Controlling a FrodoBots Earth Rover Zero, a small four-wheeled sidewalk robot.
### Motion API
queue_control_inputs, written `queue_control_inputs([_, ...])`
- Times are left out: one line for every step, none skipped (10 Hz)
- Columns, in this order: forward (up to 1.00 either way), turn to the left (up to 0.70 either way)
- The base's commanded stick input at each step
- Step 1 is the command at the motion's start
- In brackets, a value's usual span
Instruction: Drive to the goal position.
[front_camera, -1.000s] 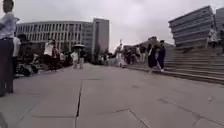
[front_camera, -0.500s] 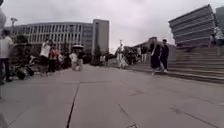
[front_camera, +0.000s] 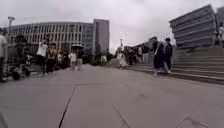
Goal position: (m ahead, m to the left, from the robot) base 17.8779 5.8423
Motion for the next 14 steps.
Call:
queue_control_inputs([0.70,0.00])
queue_control_inputs([0.70,0.00])
queue_control_inputs([0.70,0.00])
queue_control_inputs([0.70,0.04])
queue_control_inputs([0.70,0.11])
queue_control_inputs([0.70,0.14])
queue_control_inputs([0.70,0.14])
queue_control_inputs([0.70,0.14])
queue_control_inputs([0.70,0.11])
queue_control_inputs([0.70,0.02])
queue_control_inputs([0.70,0.00])
queue_control_inputs([0.70,0.00])
queue_control_inputs([0.70,0.00])
queue_control_inputs([0.70,0.00])
